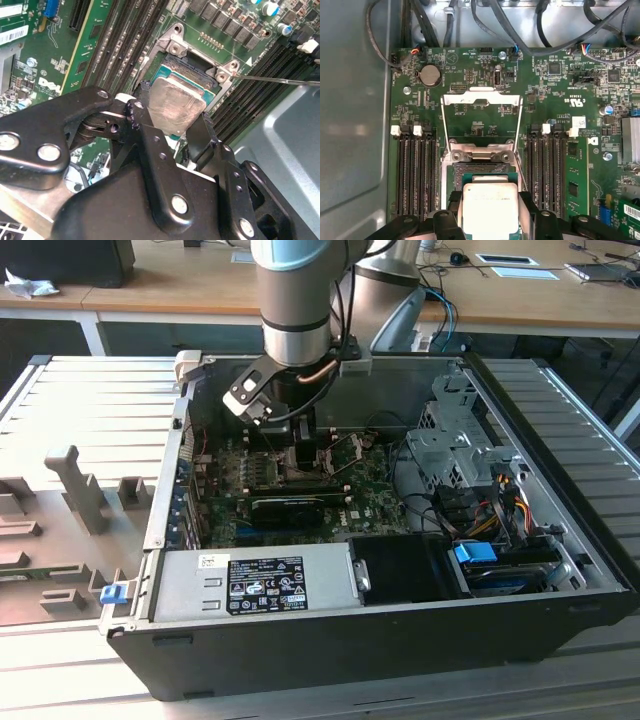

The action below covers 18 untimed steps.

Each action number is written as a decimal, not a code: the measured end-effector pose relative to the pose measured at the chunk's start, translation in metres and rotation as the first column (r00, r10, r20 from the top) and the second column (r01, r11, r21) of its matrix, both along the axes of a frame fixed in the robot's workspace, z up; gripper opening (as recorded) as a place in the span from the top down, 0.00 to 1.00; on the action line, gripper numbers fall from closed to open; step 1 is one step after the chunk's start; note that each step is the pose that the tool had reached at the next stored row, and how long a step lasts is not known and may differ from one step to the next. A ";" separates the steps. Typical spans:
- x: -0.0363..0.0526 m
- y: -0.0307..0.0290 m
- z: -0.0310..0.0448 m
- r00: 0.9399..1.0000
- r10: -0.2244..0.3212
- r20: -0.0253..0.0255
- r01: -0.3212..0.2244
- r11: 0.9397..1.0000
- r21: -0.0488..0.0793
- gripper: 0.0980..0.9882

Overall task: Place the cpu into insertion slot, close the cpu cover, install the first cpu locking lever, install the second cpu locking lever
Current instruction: 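Place the cpu into insertion slot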

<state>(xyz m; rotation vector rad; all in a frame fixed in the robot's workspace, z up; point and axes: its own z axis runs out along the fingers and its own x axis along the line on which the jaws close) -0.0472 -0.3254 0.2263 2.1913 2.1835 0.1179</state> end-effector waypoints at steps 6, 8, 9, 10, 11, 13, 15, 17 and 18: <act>-0.0013 0.0026 -0.0130 1.000 -0.008 0.000 0.008 1.000 0.000 0.51; -0.0002 0.0027 -0.0149 1.000 -0.009 0.000 0.009 1.000 0.000 0.51; 0.0001 0.0027 -0.0154 1.000 -0.009 0.000 0.009 1.000 -0.001 0.51; 0.0001 0.0028 -0.0162 1.000 -0.011 0.000 0.011 1.000 -0.001 0.51; 0.0002 0.0033 -0.0182 1.000 -0.018 0.000 0.018 1.000 -0.003 0.51; 0.0002 0.0041 -0.0199 1.000 -0.020 0.000 0.020 1.000 -0.004 0.51; 0.0005 0.0050 -0.0210 1.000 -0.020 0.000 0.020 1.000 -0.004 0.51; 0.0010 0.0060 -0.0221 1.000 -0.020 0.000 0.020 1.000 -0.006 0.51; 0.0015 0.0066 -0.0231 1.000 -0.020 0.000 0.020 1.000 -0.008 0.51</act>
